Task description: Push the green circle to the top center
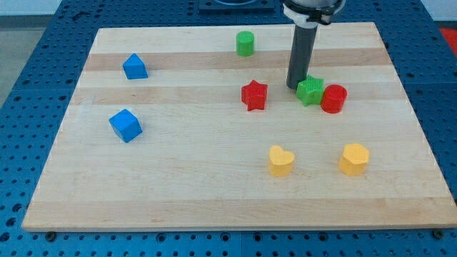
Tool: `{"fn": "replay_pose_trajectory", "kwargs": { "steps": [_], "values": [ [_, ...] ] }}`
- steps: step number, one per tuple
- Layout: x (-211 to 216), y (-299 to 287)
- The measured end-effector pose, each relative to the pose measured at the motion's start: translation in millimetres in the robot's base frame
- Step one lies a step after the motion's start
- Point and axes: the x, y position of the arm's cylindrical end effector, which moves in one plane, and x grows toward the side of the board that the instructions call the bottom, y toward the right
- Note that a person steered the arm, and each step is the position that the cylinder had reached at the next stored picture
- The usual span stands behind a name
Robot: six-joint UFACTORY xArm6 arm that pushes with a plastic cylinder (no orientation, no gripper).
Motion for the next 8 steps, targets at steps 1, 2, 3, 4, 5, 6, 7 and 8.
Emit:
{"fn": "replay_pose_trajectory", "kwargs": {
  "steps": [1,2,3,4,5,6,7,8],
  "values": [
    [0,-9],
    [-30,-28],
    [-41,-29],
    [-42,-29],
    [-44,-29],
    [-77,-34],
    [-114,-68],
    [-141,-90]
  ]
}}
